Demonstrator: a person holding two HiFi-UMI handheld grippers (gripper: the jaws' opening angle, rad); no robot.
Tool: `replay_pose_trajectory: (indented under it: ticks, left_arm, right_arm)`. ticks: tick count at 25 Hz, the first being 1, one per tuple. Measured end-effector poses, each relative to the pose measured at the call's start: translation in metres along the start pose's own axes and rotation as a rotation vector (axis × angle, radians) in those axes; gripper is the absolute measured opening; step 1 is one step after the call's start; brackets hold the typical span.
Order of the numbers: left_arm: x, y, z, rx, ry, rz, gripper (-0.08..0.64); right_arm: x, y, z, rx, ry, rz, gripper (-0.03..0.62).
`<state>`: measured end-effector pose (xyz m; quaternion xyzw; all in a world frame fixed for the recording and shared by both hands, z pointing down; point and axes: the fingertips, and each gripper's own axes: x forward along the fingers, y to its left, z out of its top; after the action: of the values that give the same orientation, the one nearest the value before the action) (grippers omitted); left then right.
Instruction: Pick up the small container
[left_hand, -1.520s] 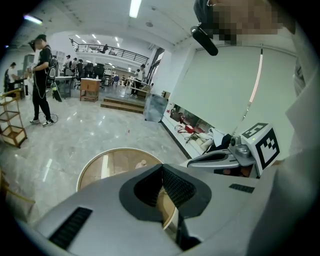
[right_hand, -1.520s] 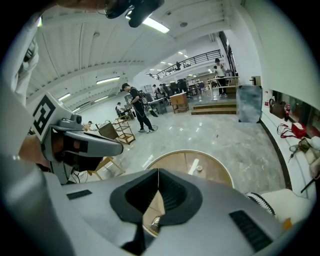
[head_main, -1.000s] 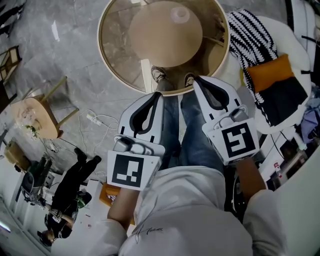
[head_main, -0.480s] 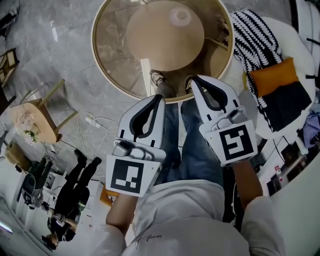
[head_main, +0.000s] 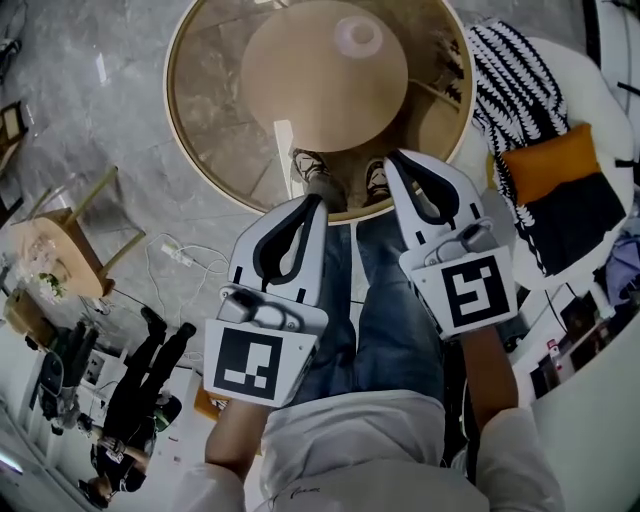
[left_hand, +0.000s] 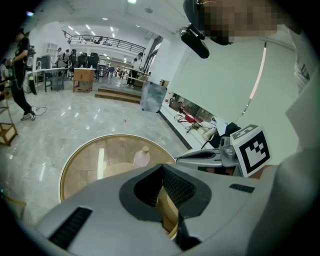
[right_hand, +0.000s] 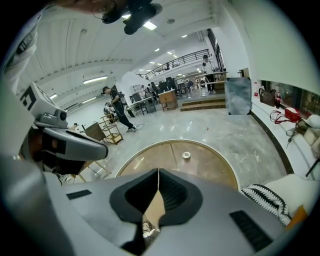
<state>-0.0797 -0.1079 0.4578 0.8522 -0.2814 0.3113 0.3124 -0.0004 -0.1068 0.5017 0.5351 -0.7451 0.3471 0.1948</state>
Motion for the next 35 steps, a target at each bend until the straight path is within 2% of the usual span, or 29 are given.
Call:
replay_pose_trajectory:
  ticks: [13, 17, 23, 30, 35]
  left_arm:
    - [0.015, 0.015, -0.022, -0.022, 0.026, -0.001, 0.018]
    - [0.018, 0.015, -0.019, -0.024, 0.001, -0.006, 0.018]
    - [0.019, 0.019, -0.026, -0.026, 0.026, 0.001, 0.018]
    - [0.021, 0.026, -0.031, -0.033, 0.040, -0.003, 0.018]
    - [0.019, 0.030, -0.030, -0.035, 0.037, -0.004, 0.018]
  right_arm:
    - [0.046, -0.023, 0.002, -0.001, -0.074, -0.042, 0.025]
    - [0.053, -0.036, 0.001, 0.007, -0.084, -0.061, 0.051]
    - [0.069, -0.053, 0.003, 0.008, -0.103, -0.096, 0.078]
    - [0.096, -0.069, 0.004, -0.040, -0.098, -0.160, 0.143]
    - [0.110, -0.078, 0.003, -0.060, -0.086, -0.183, 0.138]
